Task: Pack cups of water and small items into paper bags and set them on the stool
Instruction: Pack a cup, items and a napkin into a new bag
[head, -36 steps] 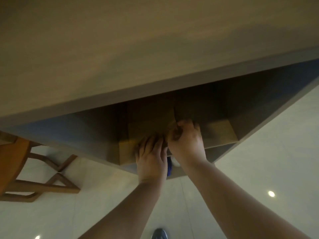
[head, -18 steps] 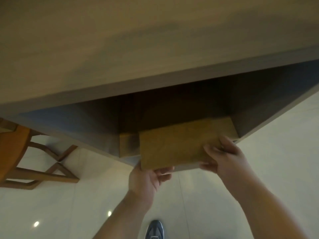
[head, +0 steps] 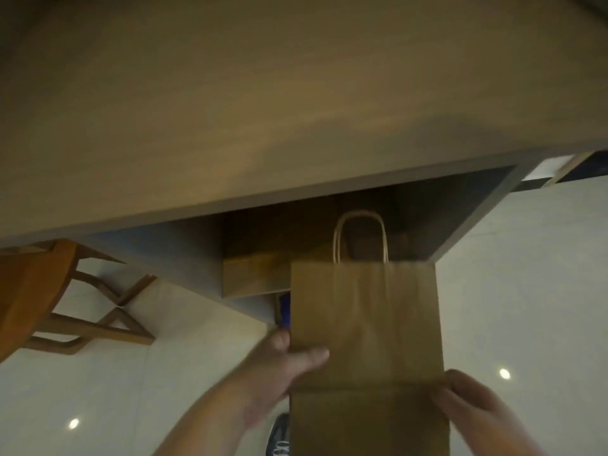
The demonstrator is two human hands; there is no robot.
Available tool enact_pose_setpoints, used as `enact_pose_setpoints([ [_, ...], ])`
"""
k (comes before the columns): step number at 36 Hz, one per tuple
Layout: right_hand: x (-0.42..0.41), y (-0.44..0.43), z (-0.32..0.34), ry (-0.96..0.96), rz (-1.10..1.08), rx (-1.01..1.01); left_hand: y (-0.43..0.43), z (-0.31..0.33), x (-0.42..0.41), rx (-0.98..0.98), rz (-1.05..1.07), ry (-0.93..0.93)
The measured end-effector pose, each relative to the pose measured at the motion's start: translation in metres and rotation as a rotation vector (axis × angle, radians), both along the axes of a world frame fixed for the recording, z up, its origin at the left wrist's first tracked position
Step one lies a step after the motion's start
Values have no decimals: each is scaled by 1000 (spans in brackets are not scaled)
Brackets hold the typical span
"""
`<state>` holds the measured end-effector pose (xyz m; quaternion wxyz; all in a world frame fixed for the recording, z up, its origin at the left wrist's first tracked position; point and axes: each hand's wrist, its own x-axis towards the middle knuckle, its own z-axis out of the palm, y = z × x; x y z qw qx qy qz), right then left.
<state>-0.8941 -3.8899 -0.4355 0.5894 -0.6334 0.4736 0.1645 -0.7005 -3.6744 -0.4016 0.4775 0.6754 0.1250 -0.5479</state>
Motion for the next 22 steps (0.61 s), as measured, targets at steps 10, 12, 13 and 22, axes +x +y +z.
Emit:
enact_pose_setpoints([
  [10, -89, 3, 107, 143, 55, -306, -11, 122, -132, 152, -194, -138],
  [12, -89, -3, 151, 100, 92, -341, -20, 176, -137, 99, -232, -250],
  [13, -88, -4, 169, 72, 112, -355, -19, 195, -137, 79, -218, -285],
  [22, -65, -20, 369, -210, 326, -401, -16, 389, -154, -94, -125, -630],
])
